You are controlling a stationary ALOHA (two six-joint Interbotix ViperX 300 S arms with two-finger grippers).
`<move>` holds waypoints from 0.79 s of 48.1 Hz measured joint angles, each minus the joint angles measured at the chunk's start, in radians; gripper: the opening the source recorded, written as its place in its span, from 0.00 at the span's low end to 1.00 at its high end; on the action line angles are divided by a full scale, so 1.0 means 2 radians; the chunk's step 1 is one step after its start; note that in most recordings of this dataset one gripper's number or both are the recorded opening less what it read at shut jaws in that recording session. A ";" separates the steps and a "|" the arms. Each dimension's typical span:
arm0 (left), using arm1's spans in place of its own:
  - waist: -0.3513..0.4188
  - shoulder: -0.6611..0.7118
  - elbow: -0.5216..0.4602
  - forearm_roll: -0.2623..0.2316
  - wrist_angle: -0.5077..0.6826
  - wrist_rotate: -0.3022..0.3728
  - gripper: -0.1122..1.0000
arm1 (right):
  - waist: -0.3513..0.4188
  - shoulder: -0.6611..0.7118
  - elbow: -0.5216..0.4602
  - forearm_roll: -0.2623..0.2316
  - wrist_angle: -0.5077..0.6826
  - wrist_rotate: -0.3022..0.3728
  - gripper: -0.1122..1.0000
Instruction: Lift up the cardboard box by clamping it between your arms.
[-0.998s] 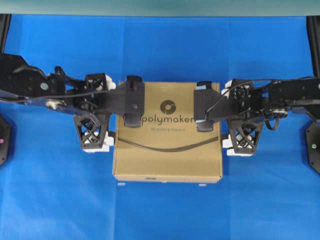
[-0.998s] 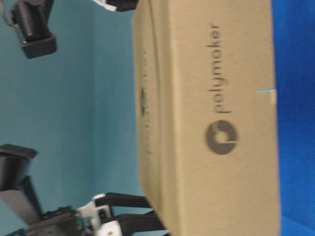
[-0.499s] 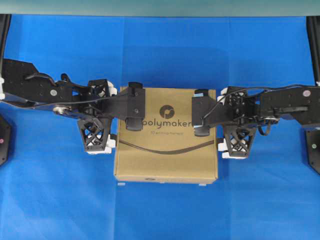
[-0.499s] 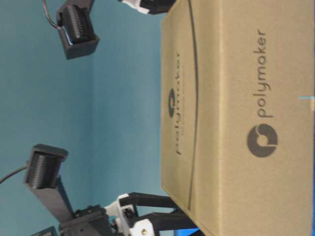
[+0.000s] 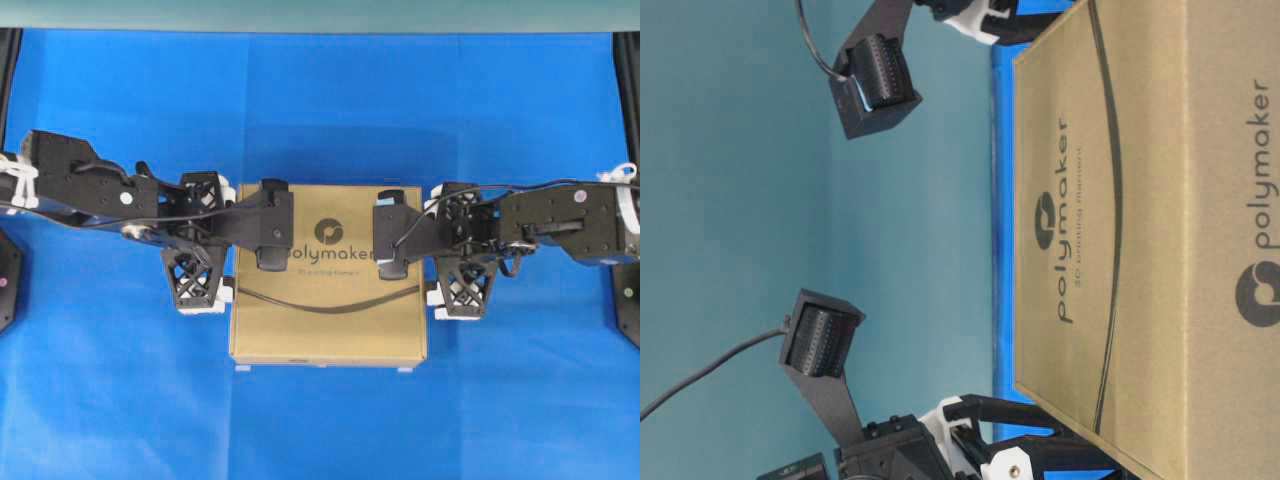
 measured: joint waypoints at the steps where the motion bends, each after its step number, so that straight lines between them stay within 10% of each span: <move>1: 0.001 0.000 0.001 0.000 -0.001 0.001 0.86 | -0.001 0.000 0.001 0.000 0.000 0.000 1.00; 38: 0.014 -0.073 0.089 -0.003 -0.028 -0.009 0.86 | -0.015 -0.095 0.097 0.011 -0.019 0.026 1.00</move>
